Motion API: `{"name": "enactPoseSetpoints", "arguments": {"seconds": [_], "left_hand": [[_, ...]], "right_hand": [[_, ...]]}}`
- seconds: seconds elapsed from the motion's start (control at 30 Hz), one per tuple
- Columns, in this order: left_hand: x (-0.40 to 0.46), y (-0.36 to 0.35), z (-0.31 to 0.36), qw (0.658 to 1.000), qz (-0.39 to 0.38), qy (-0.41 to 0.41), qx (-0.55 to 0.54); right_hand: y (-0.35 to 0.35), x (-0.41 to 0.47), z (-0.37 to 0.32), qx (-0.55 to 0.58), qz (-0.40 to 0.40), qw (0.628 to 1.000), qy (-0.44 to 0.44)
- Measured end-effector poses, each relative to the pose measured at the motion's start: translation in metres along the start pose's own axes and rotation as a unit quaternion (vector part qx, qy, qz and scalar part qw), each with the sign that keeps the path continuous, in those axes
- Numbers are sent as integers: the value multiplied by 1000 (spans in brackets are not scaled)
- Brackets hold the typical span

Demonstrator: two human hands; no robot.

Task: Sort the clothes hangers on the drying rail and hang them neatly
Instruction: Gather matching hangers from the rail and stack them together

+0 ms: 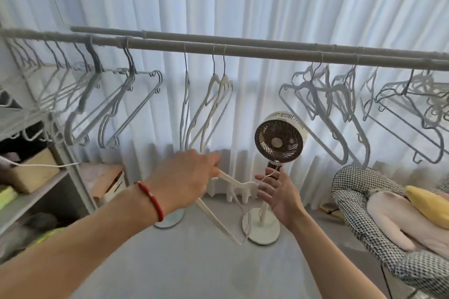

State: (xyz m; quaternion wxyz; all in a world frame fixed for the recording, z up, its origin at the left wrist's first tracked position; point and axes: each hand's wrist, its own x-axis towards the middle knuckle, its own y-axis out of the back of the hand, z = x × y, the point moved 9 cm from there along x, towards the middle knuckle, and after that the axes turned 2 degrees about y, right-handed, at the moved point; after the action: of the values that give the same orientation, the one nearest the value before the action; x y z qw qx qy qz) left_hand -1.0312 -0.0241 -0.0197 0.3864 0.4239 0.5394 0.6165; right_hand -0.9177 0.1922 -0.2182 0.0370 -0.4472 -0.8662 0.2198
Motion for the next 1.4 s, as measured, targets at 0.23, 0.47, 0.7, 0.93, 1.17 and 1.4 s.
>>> {"name": "enactPoseSetpoints", "arguments": {"seconds": [0.23,0.47,0.7,0.93,1.17,1.4], "left_hand": [[49,76,-48,969,45,10,-242],[108,105,-40,953,151,-8,-261],[155,71,-5,976,81,4,-204],[146,49,16,976,55,0,-213],[114,40,9,970,40,-15,-241],[87,54,-11,956,89,-19,-279]], "right_hand": [[9,-57,-12,-314,-66,944,76],[26,-103,-166,-464,139,827,287],[10,-133,-270,-604,240,707,277],[-40,-93,-290,-631,135,737,202],[-122,-43,-272,-611,107,769,153],[-143,-31,-216,-572,88,808,109]]}}
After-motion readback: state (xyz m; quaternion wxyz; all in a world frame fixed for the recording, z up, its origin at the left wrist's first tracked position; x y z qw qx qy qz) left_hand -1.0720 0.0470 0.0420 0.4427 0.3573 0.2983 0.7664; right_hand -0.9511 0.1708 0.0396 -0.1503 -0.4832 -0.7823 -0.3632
